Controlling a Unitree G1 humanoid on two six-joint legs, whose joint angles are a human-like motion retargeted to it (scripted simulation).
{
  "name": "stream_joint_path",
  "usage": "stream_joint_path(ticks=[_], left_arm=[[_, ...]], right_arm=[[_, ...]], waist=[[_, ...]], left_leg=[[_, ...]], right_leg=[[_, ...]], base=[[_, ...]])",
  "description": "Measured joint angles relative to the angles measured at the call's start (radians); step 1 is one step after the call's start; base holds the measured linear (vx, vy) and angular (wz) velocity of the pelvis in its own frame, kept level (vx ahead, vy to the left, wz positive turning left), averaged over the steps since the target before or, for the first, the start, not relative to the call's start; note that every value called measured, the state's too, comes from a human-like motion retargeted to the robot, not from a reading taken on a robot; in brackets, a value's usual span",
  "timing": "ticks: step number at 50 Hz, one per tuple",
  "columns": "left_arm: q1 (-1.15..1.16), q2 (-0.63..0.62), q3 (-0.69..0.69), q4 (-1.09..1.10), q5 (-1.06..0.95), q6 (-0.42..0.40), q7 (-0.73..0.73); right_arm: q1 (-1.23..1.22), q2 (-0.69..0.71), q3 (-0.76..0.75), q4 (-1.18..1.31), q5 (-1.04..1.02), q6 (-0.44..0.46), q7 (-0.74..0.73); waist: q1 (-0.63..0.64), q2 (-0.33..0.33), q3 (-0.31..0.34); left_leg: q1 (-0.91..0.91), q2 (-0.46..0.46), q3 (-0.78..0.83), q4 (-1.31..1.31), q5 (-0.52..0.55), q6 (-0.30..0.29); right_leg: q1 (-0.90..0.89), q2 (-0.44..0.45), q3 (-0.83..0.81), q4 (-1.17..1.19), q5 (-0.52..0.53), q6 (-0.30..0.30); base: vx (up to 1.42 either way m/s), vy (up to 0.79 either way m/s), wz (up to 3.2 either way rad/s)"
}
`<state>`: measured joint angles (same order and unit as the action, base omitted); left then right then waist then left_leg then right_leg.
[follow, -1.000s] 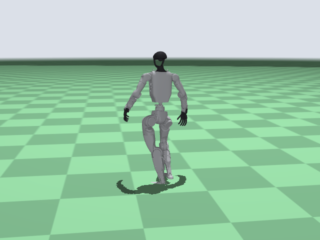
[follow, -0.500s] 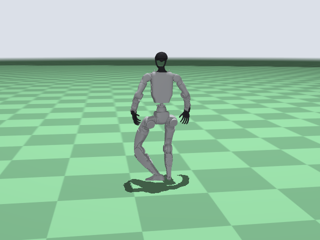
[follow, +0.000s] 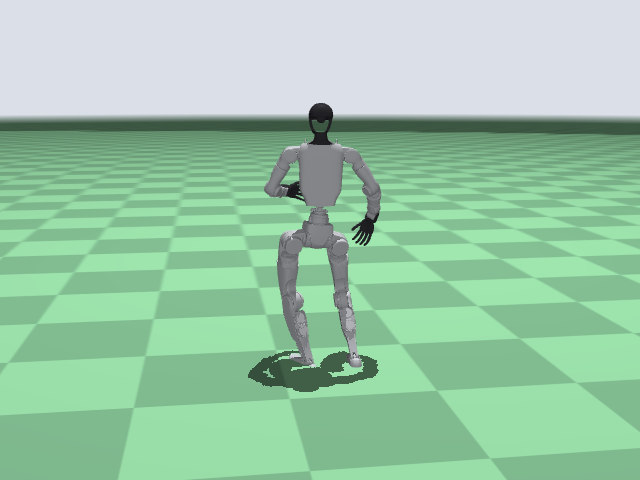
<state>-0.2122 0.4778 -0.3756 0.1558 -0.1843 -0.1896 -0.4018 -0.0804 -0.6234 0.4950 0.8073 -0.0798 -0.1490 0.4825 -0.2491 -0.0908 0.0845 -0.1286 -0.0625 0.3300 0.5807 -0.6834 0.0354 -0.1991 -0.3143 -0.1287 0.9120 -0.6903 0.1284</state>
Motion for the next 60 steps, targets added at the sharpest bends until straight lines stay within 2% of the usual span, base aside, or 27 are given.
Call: stream_joint_path(ticks=[2,7,10,15,17,18,23,25,27,28,30,32,33,35,37,40,43,45,48,50,52,55,60], left_arm=[[-0.066,-0.003,-0.002,-0.013,-0.011,0.006,-0.007],[-0.111,-0.005,0.006,-0.068,0.013,0.0,0.009],[-0.122,0.018,0.041,-0.094,0.042,-0.001,0.032],[-0.035,0.081,0.086,-0.122,0.095,-0.014,0.077],[0.029,0.12,0.143,-0.158,0.113,-0.023,0.104],[0.058,0.133,0.158,-0.164,0.119,-0.028,0.114],[0.237,0.213,0.323,-0.268,0.155,-0.07,0.195],[0.268,0.225,0.381,-0.281,0.172,-0.084,0.23],[0.257,0.244,0.442,-0.294,0.19,-0.101,0.29],[0.241,0.24,0.463,-0.293,0.195,-0.107,0.32],[0.114,0.243,0.466,-0.252,0.22,-0.121,0.446],[0.001,0.217,0.46,-0.216,0.218,-0.121,0.547],[-0.128,0.208,0.417,-0.152,0.222,-0.118,0.626],[-0.283,0.168,0.368,-0.066,0.202,-0.103,0.719],[-0.523,0.108,0.271,0.122,0.156,-0.09,0.806],[-0.797,-0.002,0.157,0.387,0.06,-0.087,0.874],[-0.894,-0.087,0.114,0.425,0.039,-0.102,0.896],[-0.939,-0.118,0.097,0.352,0.072,-0.136,0.905],[-0.845,-0.118,0.089,-0.014,0.195,-0.165,0.876],[-0.73,-0.088,0.099,-0.25,0.237,-0.191,0.817],[-0.596,-0.058,0.108,-0.423,0.231,-0.21,0.745],[-0.395,-0.029,0.116,-0.567,0.174,-0.222,0.639],[-0.116,-0.03,0.128,-0.612,0.094,-0.198,0.504]], right_arm=[[-0.016,0.002,-0.019,-0.096,0.038,0.015,-0.001],[-0.04,0.022,-0.012,-0.284,0.073,-0.01,-0.005],[-0.088,-0.007,0.008,-0.425,0.084,-0.01,0.008],[-0.133,-0.064,0.039,-0.565,0.077,-0.057,-0.006],[-0.164,-0.109,0.049,-0.635,0.089,-0.071,-0.025],[-0.165,-0.123,0.046,-0.656,0.091,-0.083,-0.037],[-0.121,-0.204,-0.015,-0.806,0.139,-0.146,-0.138],[-0.091,-0.214,-0.04,-0.823,0.158,-0.165,-0.174],[-0.066,-0.21,-0.08,-0.818,0.19,-0.181,-0.231],[-0.056,-0.202,-0.089,-0.8,0.201,-0.181,-0.257],[-0.091,-0.169,-0.112,-0.712,0.228,-0.191,-0.35],[-0.121,-0.137,-0.126,-0.627,0.256,-0.182,-0.427],[-0.189,-0.117,-0.131,-0.544,0.273,-0.185,-0.486],[-0.271,-0.086,-0.138,-0.431,0.309,-0.173,-0.568],[-0.428,-0.058,-0.138,-0.264,0.373,-0.18,-0.643],[-0.616,-0.026,-0.141,-0.089,0.503,-0.21,-0.717],[-0.666,0.018,-0.174,-0.148,0.634,-0.289,-0.77],[-0.646,0.034,-0.209,-0.302,0.716,-0.373,-0.79],[-0.394,0.06,-0.323,-0.754,0.739,-0.452,-0.794],[-0.214,0.104,-0.397,-0.994,0.733,-0.471,-0.771],[-0.048,0.164,-0.468,-1.159,0.732,-0.47,-0.739],[0.127,0.256,-0.544,-1.305,0.727,-0.444,-0.702],[0.226,0.34,-0.592,-1.406,0.674,-0.374,-0.659]], waist=[[-0.039,-0.06,0.006],[-0.1,-0.097,0.001],[-0.12,-0.07,-0.002],[-0.098,-0.102,-0.003],[-0.082,-0.06,0.006],[-0.07,-0.073,0.005],[0.002,-0.031,0.026],[0.031,-0.043,0.023],[0.062,0.008,0.032],[0.068,0.005,0.027],[0.086,0.057,0.03],[0.089,0.067,0.017],[0.099,0.092,0.018],[0.104,0.111,0.007],[0.124,0.136,0.005],[0.143,0.148,-0.002],[0.131,0.147,0.006],[0.117,0.143,0.02],[0.089,0.111,0.013],[0.065,0.102,0.015],[0.046,0.096,0.016],[0.029,0.09,0.022],[0.055,0.075,0.029]], left_leg=[[0.127,-0.123,-0.003,-0.239,0.101,0.016],[0.209,-0.185,0.004,-0.324,0.131,0.015],[0.275,-0.203,-0.005,-0.497,0.211,0.014],[0.307,-0.236,0.015,-0.517,0.23,0.008],[0.304,-0.199,0.029,-0.528,0.228,0.006],[0.305,-0.207,0.035,-0.516,0.228,0.005],[0.251,-0.111,0.064,-0.323,0.126,-0.001],[0.238,-0.103,0.07,-0.252,0.102,-0.005],[0.208,-0.009,0.07,-0.138,0.041,-0.02],[0.204,0.0,0.069,-0.102,0.035,-0.027],[0.176,0.084,0.055,-0.026,0.007,-0.043],[0.168,0.115,0.043,0.032,-0.001,-0.052],[0.154,0.146,0.032,0.045,-0.004,-0.054],[0.146,0.177,0.02,0.083,-0.011,-0.054],[0.132,0.2,0.009,0.086,-0.008,-0.045],[0.118,0.202,0.001,0.076,-0.005,-0.025],[0.105,0.204,-0.001,0.105,-0.026,-0.011],[0.09,0.194,-0.002,0.107,-0.037,0.001],[0.068,0.138,-0.006,0.071,-0.034,0.022],[0.052,0.121,-0.016,0.085,-0.047,0.027],[0.036,0.105,-0.031,0.105,-0.061,0.032],[0.018,0.08,-0.061,0.132,-0.081,0.043],[0.004,0.034,-0.123,0.155,-0.103,0.064]], right_leg=[[-0.025,-0.098,0.025,0.088,0.023,0.024],[-0.079,-0.217,0.013,0.281,0.174,0.041],[-0.138,-0.215,-0.001,0.327,0.21,0.04],[-0.173,-0.266,-0.014,0.346,0.185,0.055],[-0.17,-0.224,-0.056,0.296,0.184,0.05],[-0.168,-0.238,-0.053,0.283,0.178,0.055],[-0.067,-0.151,-0.121,0.093,0.17,0.052],[-0.037,-0.158,-0.121,0.059,0.138,0.047],[0.044,-0.063,-0.174,-0.051,0.133,0.023],[0.055,-0.066,-0.173,-0.049,0.121,0.021],[0.116,0.028,-0.213,-0.155,0.142,-0.001],[0.139,0.044,-0.221,-0.162,0.136,-0.003],[0.161,0.088,-0.238,-0.222,0.154,-0.01],[0.181,0.113,-0.25,-0.242,0.157,-0.011],[0.193,0.15,-0.263,-0.299,0.178,-0.016],[0.182,0.162,-0.265,-0.319,0.187,-0.017],[0.159,0.145,-0.261,-0.267,0.172,-0.012],[0.134,0.13,-0.26,-0.237,0.164,-0.009],[0.074,0.071,-0.253,-0.165,0.153,-0.004],[0.045,0.043,-0.245,-0.105,0.156,-0.004],[0.019,0.017,-0.236,-0.045,0.166,-0.007],[-0.008,-0.015,-0.22,0.03,0.193,-0.009],[-0.014,-0.046,-0.196,0.086,0.226,-0.003]], base=[[0.1,0.17,0.09],[0.06,0.12,-0.09],[0.08,0.08,-0.14],[0.08,0.01,-0.21],[0.12,-0.03,-0.32],[0.12,-0.06,-0.28],[0.14,-0.1,-0.28],[0.1,-0.17,-0.22],[0.11,-0.18,-0.19],[0.07,-0.19,-0.09],[0.06,-0.19,-0.02],[0.01,-0.18,0.02],[0.01,-0.16,0.03],[-0.02,-0.13,-0.01],[-0.04,-0.08,-0.06],[-0.02,0.0,-0.02],[-0.07,0.06,0.01],[-0.04,0.12,0.17],[-0.03,0.16,0.39],[-0.02,0.18,0.5],[0.0,0.19,0.58],[0.03,0.18,0.67],[0.07,0.13,0.79]])
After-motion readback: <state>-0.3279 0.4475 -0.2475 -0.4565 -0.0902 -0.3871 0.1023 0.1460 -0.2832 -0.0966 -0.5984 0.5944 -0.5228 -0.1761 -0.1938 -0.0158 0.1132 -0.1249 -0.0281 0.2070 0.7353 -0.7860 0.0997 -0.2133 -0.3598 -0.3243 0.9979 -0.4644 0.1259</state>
